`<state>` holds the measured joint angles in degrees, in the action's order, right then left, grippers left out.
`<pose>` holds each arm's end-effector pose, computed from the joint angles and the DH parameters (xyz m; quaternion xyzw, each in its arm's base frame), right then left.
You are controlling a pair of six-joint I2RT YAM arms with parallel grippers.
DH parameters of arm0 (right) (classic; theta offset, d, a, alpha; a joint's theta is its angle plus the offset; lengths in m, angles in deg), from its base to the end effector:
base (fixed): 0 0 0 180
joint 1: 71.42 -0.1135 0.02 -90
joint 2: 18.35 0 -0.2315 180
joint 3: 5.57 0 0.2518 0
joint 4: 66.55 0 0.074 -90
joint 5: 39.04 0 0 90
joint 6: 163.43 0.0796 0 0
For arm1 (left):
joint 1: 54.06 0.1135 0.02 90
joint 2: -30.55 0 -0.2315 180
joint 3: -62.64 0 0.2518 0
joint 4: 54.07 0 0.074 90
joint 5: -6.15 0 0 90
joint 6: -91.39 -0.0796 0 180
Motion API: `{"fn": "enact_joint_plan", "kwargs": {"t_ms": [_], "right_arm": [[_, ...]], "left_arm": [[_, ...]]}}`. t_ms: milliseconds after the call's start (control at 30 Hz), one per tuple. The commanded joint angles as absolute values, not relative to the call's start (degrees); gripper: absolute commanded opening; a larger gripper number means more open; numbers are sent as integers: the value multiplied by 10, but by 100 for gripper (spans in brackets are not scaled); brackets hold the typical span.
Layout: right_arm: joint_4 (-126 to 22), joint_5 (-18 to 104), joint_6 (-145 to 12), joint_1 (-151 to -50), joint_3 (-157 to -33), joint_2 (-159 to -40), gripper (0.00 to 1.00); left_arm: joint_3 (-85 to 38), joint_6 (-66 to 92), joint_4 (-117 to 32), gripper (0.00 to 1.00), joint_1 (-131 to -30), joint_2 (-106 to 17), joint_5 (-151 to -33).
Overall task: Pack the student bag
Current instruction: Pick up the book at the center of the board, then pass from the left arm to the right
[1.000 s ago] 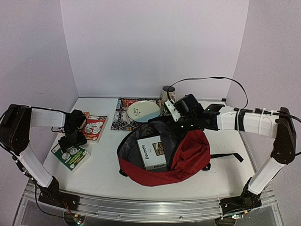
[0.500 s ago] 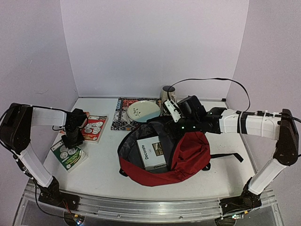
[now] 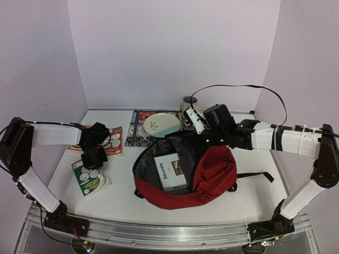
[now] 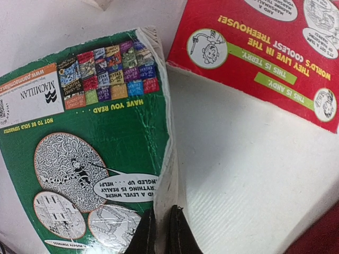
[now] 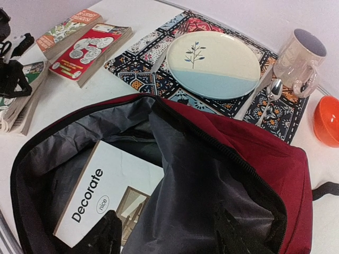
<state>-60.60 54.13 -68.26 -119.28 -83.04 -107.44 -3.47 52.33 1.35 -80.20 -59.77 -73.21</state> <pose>0.2779 0.3005 0.2479 -0.2783 0.7571 0.2437 0.5384 0.2564 -0.1094 0.0920 -0.2211 0.9667 0.0162 0.1279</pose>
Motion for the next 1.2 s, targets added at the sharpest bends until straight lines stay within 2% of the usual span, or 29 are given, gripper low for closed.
{"fn": "enact_joint_plan", "kwargs": {"t_ms": [0,433,667,867,1067,1167], "right_arm": [[-615,492,-675,-1191,-836,-1043,61],[-616,431,-623,-1212,-895,-1072,69],[-619,416,-583,-1215,-917,-1092,73],[-634,395,-548,-1214,-928,-1106,82],[-655,375,-515,-1215,-948,-1130,97],[-682,368,-486,-1213,-947,-1132,98]], "left_arm": [[-47,526,18,0,-805,-542,-793],[-128,436,47,0,-805,-379,-827],[-205,366,60,0,-805,-344,-882],[-283,316,63,0,-805,-344,-924],[-353,278,62,0,-805,-362,-974],[-363,268,53,0,-805,-366,-1008]]}}
